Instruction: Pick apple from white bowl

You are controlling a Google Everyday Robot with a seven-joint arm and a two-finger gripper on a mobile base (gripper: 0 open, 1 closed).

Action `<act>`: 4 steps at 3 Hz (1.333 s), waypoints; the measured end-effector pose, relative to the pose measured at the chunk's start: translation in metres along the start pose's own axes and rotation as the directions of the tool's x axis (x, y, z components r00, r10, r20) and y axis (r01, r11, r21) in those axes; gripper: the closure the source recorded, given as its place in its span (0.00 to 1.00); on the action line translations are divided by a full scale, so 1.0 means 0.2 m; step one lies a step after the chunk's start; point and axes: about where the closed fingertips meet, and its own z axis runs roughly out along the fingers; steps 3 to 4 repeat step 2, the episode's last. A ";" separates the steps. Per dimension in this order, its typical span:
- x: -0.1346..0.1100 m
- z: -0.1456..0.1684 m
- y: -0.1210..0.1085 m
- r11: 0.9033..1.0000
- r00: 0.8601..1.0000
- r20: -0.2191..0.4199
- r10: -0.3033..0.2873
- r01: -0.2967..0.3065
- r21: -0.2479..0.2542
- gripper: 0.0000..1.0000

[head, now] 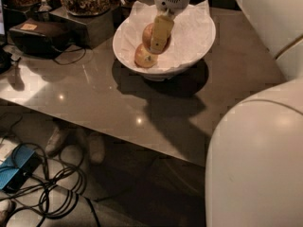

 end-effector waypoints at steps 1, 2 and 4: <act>-0.10 -0.15 0.08 0.995 0.994 0.051 -0.101 0.101 0.010 1.00; -0.18 -0.28 0.16 0.980 0.974 0.107 -0.198 0.197 0.022 1.00; -0.18 -0.28 0.16 0.980 0.974 0.107 -0.198 0.197 0.022 1.00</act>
Offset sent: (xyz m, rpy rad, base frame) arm -0.0832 0.0214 0.0858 0.0506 -0.0221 0.3412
